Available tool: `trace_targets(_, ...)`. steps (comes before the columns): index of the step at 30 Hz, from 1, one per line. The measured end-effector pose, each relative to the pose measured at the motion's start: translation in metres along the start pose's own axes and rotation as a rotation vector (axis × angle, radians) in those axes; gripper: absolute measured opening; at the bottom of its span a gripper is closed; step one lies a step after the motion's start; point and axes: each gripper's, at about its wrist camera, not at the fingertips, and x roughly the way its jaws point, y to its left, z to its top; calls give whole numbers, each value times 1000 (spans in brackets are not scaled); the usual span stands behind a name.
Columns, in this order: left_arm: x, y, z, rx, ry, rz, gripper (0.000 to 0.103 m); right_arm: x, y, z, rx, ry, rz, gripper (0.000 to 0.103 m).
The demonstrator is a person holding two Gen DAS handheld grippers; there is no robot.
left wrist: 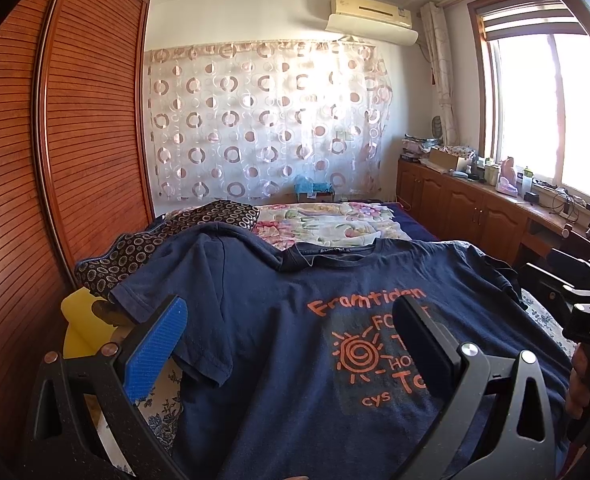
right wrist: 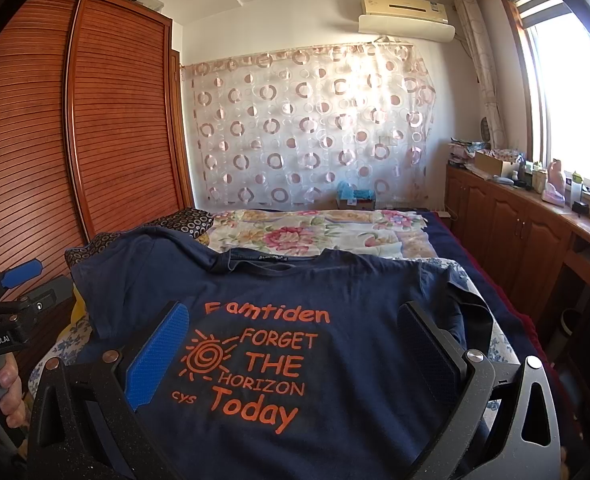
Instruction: Fold small clothes
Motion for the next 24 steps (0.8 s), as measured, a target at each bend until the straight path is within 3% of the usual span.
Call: trace_targets(24,-5,-3,3,5,-15,-2,103,-1,1,0,-1,-3,-1,103)
